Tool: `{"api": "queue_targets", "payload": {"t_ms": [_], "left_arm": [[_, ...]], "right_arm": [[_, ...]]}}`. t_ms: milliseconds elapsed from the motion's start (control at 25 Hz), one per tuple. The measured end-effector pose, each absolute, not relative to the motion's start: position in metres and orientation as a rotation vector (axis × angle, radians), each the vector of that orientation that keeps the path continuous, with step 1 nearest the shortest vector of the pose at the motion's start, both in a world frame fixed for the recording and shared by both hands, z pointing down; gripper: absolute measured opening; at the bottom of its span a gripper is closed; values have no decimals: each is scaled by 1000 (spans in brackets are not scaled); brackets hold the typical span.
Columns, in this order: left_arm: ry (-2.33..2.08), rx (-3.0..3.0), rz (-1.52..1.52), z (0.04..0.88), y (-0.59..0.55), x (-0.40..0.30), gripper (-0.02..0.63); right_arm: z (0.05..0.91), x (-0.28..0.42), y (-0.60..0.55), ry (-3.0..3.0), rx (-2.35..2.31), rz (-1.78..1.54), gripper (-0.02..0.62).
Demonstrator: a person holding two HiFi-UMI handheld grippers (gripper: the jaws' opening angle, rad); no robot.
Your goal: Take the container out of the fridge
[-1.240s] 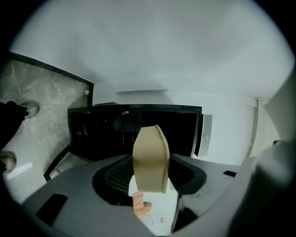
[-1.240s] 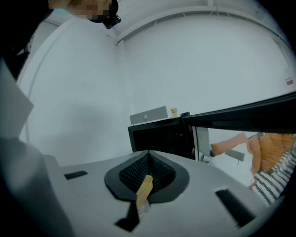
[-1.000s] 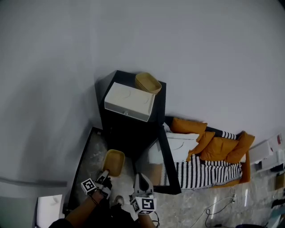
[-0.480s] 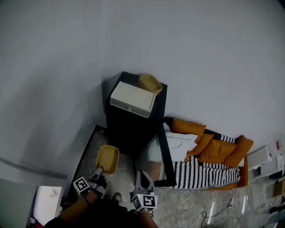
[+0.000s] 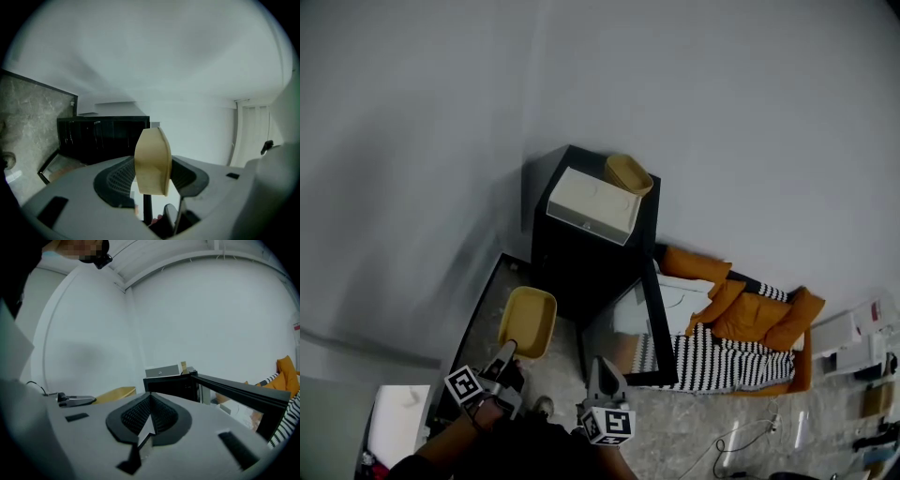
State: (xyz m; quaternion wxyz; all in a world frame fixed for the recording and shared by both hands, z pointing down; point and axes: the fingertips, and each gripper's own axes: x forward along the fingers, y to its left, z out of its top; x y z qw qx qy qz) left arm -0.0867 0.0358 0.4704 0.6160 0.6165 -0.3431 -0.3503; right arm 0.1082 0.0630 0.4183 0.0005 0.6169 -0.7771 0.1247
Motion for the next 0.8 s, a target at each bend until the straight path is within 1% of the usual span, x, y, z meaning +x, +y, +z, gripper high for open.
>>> {"api": "queue_targets", "payload": {"t_ms": [200,800], "left_arm": [[-759,1440,-813,446,36,-91,213],[-702,1413,-794,436,56,-104,213]], "right_arm": [[409,94,69,-2413,1967,411,0],[394,67,74,-2390,2029,392,0]]}}
